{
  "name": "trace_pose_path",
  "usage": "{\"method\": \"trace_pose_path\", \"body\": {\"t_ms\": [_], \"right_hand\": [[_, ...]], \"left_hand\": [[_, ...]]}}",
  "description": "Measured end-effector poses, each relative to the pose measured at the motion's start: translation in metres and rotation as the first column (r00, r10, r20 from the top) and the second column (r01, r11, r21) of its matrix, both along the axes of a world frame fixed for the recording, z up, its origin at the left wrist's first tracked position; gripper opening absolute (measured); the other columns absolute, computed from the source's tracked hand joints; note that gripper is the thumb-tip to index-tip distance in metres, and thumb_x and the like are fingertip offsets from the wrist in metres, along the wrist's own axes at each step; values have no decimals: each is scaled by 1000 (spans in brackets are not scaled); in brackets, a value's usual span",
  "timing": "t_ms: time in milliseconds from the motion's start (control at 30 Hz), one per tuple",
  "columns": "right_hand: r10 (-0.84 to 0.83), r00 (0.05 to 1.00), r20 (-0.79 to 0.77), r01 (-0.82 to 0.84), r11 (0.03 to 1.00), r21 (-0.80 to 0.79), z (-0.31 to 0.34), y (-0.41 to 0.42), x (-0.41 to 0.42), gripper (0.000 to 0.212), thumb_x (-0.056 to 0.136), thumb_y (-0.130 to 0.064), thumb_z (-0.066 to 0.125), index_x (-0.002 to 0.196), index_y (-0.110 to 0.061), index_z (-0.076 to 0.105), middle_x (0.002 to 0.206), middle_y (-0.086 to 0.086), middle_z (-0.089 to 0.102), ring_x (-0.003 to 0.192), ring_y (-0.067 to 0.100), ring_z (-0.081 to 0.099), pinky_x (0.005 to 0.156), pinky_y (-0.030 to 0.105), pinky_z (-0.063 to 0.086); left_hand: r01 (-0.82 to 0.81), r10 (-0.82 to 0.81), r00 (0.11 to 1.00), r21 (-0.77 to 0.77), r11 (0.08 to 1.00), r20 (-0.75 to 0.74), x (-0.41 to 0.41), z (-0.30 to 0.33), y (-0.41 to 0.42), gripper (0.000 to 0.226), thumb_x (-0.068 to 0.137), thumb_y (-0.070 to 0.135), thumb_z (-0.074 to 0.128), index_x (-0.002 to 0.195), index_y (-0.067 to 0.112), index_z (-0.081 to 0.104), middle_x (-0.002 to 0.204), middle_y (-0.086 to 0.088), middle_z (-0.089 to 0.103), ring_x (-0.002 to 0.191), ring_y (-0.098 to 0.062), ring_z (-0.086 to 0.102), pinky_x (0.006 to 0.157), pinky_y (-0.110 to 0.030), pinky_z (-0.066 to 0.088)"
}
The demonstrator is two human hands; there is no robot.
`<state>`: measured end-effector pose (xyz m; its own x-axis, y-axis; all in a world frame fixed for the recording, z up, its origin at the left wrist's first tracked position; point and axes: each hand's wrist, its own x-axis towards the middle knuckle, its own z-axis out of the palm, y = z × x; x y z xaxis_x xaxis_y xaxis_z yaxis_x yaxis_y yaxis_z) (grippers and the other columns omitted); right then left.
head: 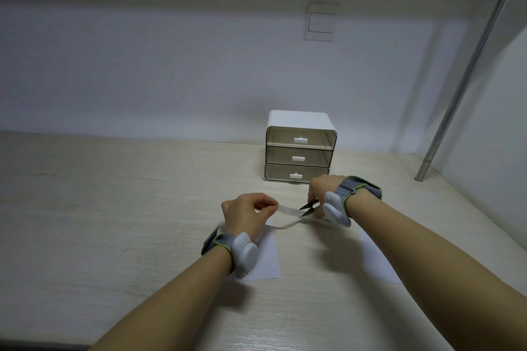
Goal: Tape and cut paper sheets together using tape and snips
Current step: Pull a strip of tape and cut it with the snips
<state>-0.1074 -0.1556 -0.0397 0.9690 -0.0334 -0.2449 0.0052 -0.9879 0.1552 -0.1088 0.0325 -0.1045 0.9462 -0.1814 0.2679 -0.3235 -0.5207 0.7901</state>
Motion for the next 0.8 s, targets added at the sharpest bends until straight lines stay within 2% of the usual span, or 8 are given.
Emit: {"method": "trace_pose_path", "body": {"t_ms": [67, 233, 300, 400, 467, 533, 700, 800], "right_hand": [[25, 999, 33, -25, 1000, -2, -2, 1, 2, 34, 84, -25, 61, 112, -7, 68, 107, 11, 71, 93, 30, 67, 75, 30, 51], [29, 997, -67, -25, 998, 56, 6, 10, 7, 35, 87, -22, 63, 119, -6, 65, 120, 14, 66, 113, 31, 61, 81, 31, 47], [41, 997, -72, -40, 999, 17, 3, 11, 8, 36, 90, -22, 59, 120, -3, 64, 122, 16, 65, 108, 34, 62, 85, 33, 50], [22, 996, -91, -24, 1000, -15, 5, 13, 7, 35, 91, -21, 58, 120, -2, 64, 120, 17, 65, 82, 27, 52, 68, 27, 41], [25, 996, -83, -26, 1000, -14, 4, 11, 6, 34, 91, -23, 59, 119, -4, 65, 118, 16, 66, 80, 24, 49, 63, 25, 40], [-13, 996, -85, 14, 1000, 2, 4, 8, 3, 35, 92, -23, 59, 122, -6, 64, 121, 15, 65, 82, 24, 49, 69, 26, 40], [-54, 989, -136, 78, 981, 180, -1, -4, -16, 36, 94, -19, 56, 130, -13, 59, 130, 11, 60, 111, 28, 60, 84, 28, 46], [25, 996, -83, -8, 981, 194, -26, -13, -40, 35, 84, -30, 65, 117, -20, 67, 105, 6, 67, 87, 22, 60, 71, 24, 46]], "left_hand": [[1, -2, 999, 14, 1000, 33, 0, 2, 0, 22, 83, 32, 69, 64, 42, 65, 74, 20, 70, 85, 0, 62, 85, -22, 18], [7, -10, 997, 27, 1000, 80, -2, 8, 1, 18, 84, 31, 69, 68, 40, 67, 68, 26, 64, 81, 3, 60, 80, -21, 16], [2, -4, 996, 33, 999, 90, -2, 7, 1, 18, 84, 32, 68, 68, 41, 67, 69, 24, 65, 83, 1, 60, 78, -21, 15], [-10, 8, 997, 30, 1000, 83, -1, 4, 3, 24, 83, 32, 69, 63, 44, 63, 71, 22, 67, 84, -2, 62, 86, -22, 18], [-14, 14, 998, 3, 1000, 55, -1, 2, 4, 28, 82, 30, 70, 61, 45, 61, 69, 23, 66, 82, 0, 63, 97, -27, 27], [-43, 43, 999, -38, 998, 8, -2, 1, 6, 26, 82, 29, 71, 62, 43, 62, 69, 22, 67, 80, 3, 63, 103, -33, 32], [-110, 68, 981, -232, 966, -182, -2, -3, 14, 14, 75, 31, 75, 65, 39, 71, 75, 18, 72, 87, -10, 68, 100, -40, 45], [-79, -16, 971, -383, 920, -239, -7, -1, 19, 10, 78, 17, 75, 76, 26, 73, 80, 10, 72, 87, -15, 67, 80, -17, 53]]}}
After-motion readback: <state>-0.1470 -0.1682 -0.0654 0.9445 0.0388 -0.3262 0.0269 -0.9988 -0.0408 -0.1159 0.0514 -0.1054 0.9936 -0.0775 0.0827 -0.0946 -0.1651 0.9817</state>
